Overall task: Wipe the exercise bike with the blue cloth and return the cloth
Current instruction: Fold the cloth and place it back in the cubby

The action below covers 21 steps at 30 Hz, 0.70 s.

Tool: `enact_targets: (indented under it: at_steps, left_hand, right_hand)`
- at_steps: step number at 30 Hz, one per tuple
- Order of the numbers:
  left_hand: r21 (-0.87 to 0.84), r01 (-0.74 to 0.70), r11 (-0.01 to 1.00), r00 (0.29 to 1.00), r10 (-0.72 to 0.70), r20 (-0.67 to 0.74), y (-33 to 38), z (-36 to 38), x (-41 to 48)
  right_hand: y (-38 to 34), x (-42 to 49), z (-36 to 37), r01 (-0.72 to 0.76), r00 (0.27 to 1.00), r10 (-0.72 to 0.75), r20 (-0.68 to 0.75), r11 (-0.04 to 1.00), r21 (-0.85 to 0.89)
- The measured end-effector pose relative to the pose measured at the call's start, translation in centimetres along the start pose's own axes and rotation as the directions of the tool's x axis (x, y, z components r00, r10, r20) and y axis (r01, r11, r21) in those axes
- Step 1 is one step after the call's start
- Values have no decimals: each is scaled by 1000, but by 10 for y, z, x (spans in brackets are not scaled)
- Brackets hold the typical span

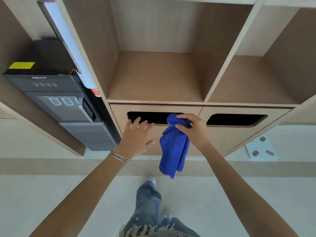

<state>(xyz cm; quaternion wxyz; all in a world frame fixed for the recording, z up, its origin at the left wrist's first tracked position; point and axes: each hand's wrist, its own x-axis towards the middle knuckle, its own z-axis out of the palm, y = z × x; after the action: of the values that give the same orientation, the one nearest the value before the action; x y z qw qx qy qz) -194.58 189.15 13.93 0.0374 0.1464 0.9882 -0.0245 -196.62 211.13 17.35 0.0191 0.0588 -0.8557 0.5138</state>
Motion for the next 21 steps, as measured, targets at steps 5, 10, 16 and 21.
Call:
enact_targets:
  at_steps: [5, 10, 16, 21]
  left_hand:
    - [-1, -20, 1000, 999, 20, -31, -38, -9, 56]
    - [12, -39, 999, 995, 40, -94, -69, -22, 107]
    - [24, -55, 998, 987, 58, -147, -87, -34, 141]
    - [-6, -22, 1000, 991, 21, -130, -96, -37, 162]
  right_hand:
    - [-13, 62, 19, -28, 999, 31, -24, 993, 117]
    - [-31, 115, 27, 50, 997, -43, -58, 991, 123]
    - [-42, 166, 29, 92, 990, -79, -113, 989, 114]
    - [-37, 211, 23, 69, 993, -61, -99, 994, 84]
